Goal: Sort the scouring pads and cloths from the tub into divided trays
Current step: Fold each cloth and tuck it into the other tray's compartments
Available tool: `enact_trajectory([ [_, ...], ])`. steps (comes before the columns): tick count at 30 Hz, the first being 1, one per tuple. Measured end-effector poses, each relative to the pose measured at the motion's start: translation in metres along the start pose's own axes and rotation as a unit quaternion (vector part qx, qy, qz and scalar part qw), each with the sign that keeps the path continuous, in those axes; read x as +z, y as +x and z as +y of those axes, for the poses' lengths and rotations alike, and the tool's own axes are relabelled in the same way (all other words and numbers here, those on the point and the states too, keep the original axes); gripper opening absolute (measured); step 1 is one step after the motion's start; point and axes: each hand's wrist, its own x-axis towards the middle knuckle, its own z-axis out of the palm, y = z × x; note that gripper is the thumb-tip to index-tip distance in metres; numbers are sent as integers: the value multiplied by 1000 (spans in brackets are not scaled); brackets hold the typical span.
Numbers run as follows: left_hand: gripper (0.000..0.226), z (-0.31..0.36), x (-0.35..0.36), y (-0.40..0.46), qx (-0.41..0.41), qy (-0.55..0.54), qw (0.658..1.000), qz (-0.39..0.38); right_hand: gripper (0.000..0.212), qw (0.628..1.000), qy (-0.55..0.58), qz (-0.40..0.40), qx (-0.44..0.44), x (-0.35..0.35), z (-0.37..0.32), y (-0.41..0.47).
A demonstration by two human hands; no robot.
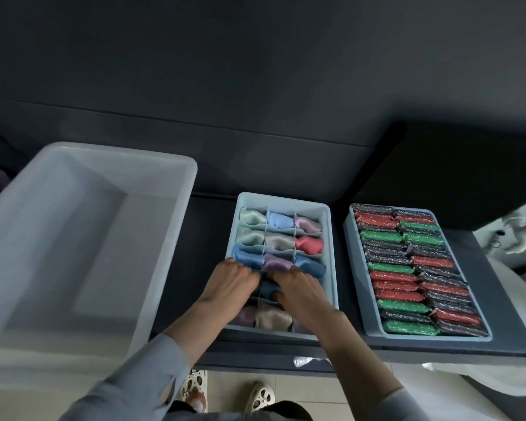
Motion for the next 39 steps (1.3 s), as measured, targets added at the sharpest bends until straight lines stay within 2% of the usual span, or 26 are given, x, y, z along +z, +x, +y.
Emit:
enact_trajectory([
  [3, 21, 1, -2, 0, -21, 14, 1000, -6, 38, 996, -86, -4, 7, 4, -8, 5],
  [6, 32, -1, 0, 2, -36, 20, 999, 8, 33, 993, -114, 8, 29, 2, -15, 8],
  [8, 31, -1, 3, 3, -37, 24, 999, 9, 30, 993, -119, 7, 12, 2, -13, 9],
  [12, 21, -4, 3, -2, -13, 14, 1000, -23, 30, 997, -70, 30, -24, 4, -10, 4],
  [16, 31, -4, 8, 4, -6, 16, 999, 31, 31, 999, -43, 14, 21, 5, -11, 1],
  [19, 18, -5, 10, 1, -11, -28, 999, 28, 34, 998, 25, 43, 39, -9, -8, -6],
  [21, 26, -7, 12, -2, -22, -63, 996, 55, 30, 993, 53, 72, 71, -25, 3, -16],
  [24, 32, -3, 10, -4, -2, -114, 987, 117, 17, 988, -33, 120, 94, -43, 31, -29],
  [27, 20, 8, 7, 2, 37, -150, 980, 122, 27, 987, -145, 29, 55, -39, 40, -28],
  [30, 22, 16, 7, 12, 48, -133, 986, 93, 30, 970, -241, -19, 13, -24, 34, -17],
  [32, 27, 21, 6, 16, 57, -107, 989, 85, 32, 967, -253, -11, -10, -15, 35, -13],
  [34, 34, 24, 6, 21, 64, -89, 991, 83, 23, 962, -273, 6, -9, -10, 37, -10],
  [36, 38, 21, 6, 27, 47, -81, 992, 88, 18, 969, -243, 45, -17, -12, 38, -6],
  [39, 33, 8, 6, 33, 14, -83, 992, 90, 22, 977, -200, 65, -26, -14, 37, 3],
])
